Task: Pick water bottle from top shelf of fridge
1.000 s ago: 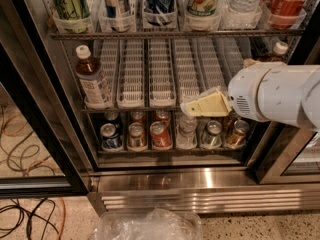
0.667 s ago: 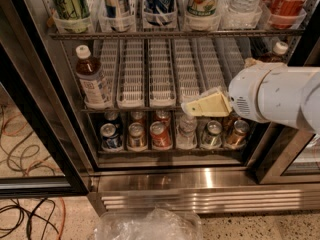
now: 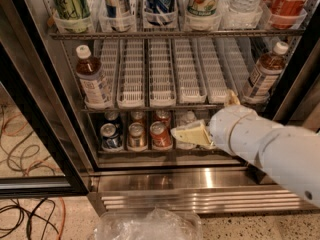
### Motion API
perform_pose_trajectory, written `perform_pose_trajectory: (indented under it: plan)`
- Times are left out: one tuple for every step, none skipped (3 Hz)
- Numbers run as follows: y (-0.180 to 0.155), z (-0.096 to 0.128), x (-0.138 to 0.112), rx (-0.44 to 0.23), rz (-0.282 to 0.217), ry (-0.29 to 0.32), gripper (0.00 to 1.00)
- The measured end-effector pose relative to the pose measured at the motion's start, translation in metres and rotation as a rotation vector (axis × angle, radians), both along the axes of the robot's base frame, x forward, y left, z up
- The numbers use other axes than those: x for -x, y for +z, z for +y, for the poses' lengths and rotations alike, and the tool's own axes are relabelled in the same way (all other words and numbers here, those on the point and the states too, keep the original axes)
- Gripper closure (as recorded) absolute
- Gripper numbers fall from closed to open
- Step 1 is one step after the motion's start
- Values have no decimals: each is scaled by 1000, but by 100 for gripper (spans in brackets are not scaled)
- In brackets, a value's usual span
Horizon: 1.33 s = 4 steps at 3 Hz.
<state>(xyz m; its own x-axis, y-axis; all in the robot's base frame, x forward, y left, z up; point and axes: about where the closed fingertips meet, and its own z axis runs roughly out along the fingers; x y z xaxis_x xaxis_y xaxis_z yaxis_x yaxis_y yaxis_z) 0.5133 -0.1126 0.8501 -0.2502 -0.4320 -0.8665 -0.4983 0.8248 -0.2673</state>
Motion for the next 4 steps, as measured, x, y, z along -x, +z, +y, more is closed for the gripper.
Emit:
perform_pose_trajectory:
  plan:
    - [-33, -20, -10, 26, -116, -27, 0]
    - [-30, -17, -18, -18, -180, -47, 0]
    - [-30, -15, -18, -20, -179, -46, 0]
    - [-23, -15, -24, -74, -228, -92, 0]
